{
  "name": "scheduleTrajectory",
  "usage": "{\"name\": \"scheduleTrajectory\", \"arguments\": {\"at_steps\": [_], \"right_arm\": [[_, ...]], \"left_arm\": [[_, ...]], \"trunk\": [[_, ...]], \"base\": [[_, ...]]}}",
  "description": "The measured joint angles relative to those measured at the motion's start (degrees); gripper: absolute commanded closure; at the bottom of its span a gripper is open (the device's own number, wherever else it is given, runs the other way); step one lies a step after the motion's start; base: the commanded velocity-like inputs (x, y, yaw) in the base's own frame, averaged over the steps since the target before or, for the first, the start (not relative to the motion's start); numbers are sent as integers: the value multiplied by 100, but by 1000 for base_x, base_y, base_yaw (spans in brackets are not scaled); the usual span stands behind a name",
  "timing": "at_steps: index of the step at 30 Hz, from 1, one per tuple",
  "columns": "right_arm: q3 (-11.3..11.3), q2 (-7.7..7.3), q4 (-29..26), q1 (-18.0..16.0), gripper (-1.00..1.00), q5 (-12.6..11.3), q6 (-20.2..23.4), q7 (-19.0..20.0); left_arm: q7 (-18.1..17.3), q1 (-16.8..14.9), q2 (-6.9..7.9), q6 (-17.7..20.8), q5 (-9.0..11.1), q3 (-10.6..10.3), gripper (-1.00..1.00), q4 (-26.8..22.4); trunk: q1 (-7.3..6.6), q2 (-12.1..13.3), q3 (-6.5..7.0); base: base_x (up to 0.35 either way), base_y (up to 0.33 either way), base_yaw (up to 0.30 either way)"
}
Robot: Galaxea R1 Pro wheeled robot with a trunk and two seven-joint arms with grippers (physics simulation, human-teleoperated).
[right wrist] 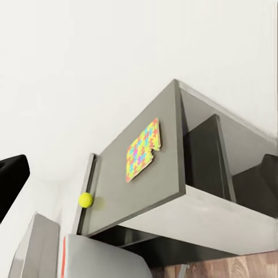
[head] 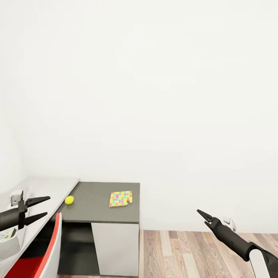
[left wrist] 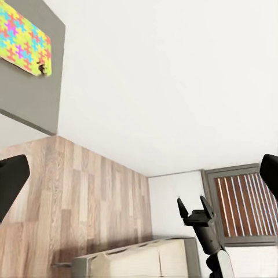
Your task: Put all the toys in the child's room - the three board games (two on the bed and one on the table), the two jigsaw puzzles on the table, and the tennis ball on the table - inside the toy box on the table in the child's room.
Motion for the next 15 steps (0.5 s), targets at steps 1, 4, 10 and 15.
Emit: {"name": "scheduleTrajectory", "arguments": {"at_steps": [1,4,10,15], "right_arm": [[-1,0,1,0,-100,0,0,-1],[-2,-1,18,0,-100,0,0,-1],[-2,-2,70,-6,-100,0,0,1],[-2,-2,82,-8,-100,0,0,1]], "left_arm": [[1,0,0,0,0,0,-100,0],[3,0,0,0,-1,-1,-100,0],[5,0,0,-2,-1,-2,-100,0],[7,0,-1,-4,-1,-8,-100,0]], "trunk": [[0,0,2],[0,0,9],[0,0,22],[0,0,33]], "base": [[0,0,-261],[0,0,-261],[0,0,-261],[0,0,-260]]}}
